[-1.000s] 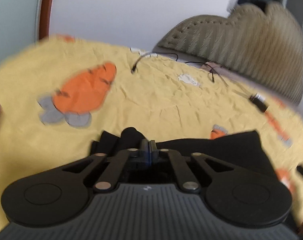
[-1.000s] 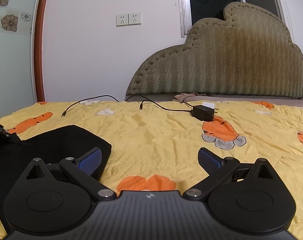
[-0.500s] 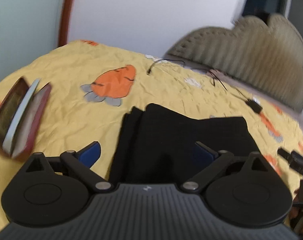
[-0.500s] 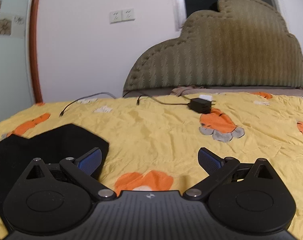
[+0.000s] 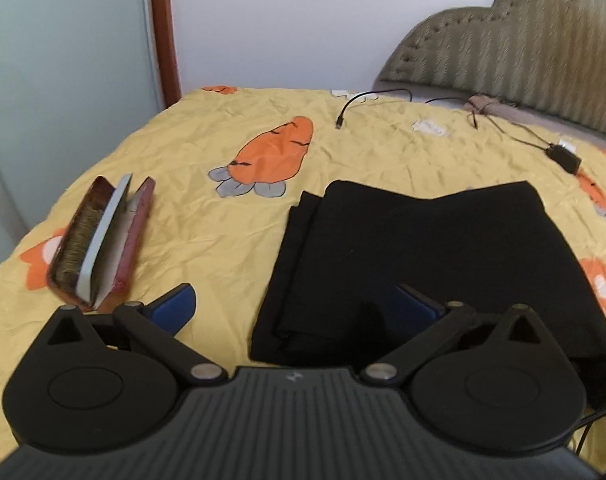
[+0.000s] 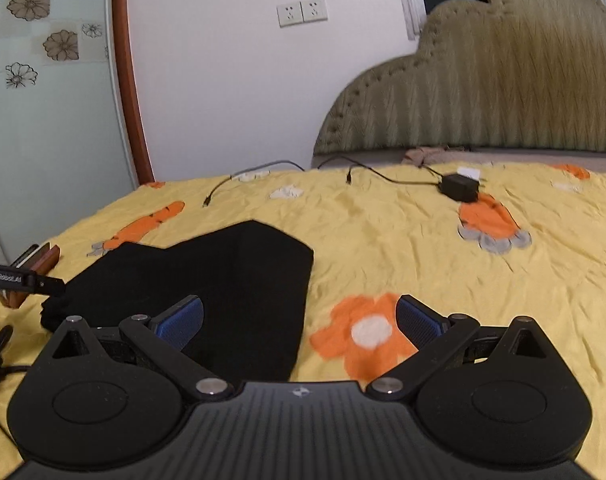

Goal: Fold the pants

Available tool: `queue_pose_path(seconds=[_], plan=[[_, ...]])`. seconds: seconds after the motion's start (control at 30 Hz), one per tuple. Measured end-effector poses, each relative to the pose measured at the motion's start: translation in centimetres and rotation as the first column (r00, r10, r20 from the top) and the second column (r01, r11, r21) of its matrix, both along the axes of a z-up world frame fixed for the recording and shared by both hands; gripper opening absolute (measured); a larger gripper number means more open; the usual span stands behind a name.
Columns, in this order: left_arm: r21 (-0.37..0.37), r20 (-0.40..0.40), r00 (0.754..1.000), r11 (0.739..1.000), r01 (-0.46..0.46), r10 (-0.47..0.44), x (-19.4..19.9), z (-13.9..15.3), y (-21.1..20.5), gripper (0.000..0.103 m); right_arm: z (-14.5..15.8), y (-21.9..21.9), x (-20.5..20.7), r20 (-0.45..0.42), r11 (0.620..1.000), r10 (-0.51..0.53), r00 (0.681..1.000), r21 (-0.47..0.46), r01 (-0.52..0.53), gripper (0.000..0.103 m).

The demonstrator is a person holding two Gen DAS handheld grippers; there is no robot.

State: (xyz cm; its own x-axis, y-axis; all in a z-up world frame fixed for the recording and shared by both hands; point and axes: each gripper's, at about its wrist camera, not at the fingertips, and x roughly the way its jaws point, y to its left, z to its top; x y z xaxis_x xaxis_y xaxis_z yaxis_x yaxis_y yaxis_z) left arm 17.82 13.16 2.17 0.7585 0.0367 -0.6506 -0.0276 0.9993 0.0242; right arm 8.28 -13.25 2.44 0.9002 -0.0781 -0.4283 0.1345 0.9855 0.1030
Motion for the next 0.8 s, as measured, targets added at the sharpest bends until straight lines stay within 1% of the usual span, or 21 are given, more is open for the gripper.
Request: queue_pose_path(seconds=[0.1,0.2,0.27,0.43,0.57,0.7,0.8], plan=[[-0.013,-0.01,1.0,1.0,-0.016,0.016,-0.5,0.2,-0.1,0.103,-0.1,-0.3,-0.7,-0.031,1.0,-0.028,0.999,-0.006,0.028,0.103],[0.008,0.0,1.0,1.0,-0.02,0.02,-1.2,0.4,-0.4,0.103,-0.2,-1.1,-1.8,-0.045,0.998,-0.04,0.998,0.044,0.042,0.103],[0.026,0.006,1.0,1.0,-0.014,0.014,-1.7,0.6,-0.7,0.103,-0.1,-1.5,-2.6,-0.043,0.997,-0.053,0.998,0.054,0.055,0.103],[-0.001,0.033,0.999,1.0,-0.005,0.005,-3.3,1.4,-0.8,0.103,0.2,-1.8,-4.1,-0.038,0.995,-0.066,0.997,0.068,0.069,0.103],[0.021,0.031,1.0,1.0,0.0,0.0,-4.0,1.5,-1.2,0.103,0.5,-1.5,-5.0,-0.024,0.995,-0.071,0.997,0.061,0.073,0.103],[0.014,0.023,1.0,1.0,-0.001,0.001,-4.6,1.5,-1.3,0.103,0.9,-1.1,-5.8,-0.011,0.997,-0.066,0.998,0.05,0.066,0.103],[0.015,0.024,1.0,1.0,0.008,-0.008,-5.1,1.5,-1.4,0.103,1.2,-1.0,-6.2,-0.002,0.996,-0.071,0.998,0.058,0.071,0.103]])
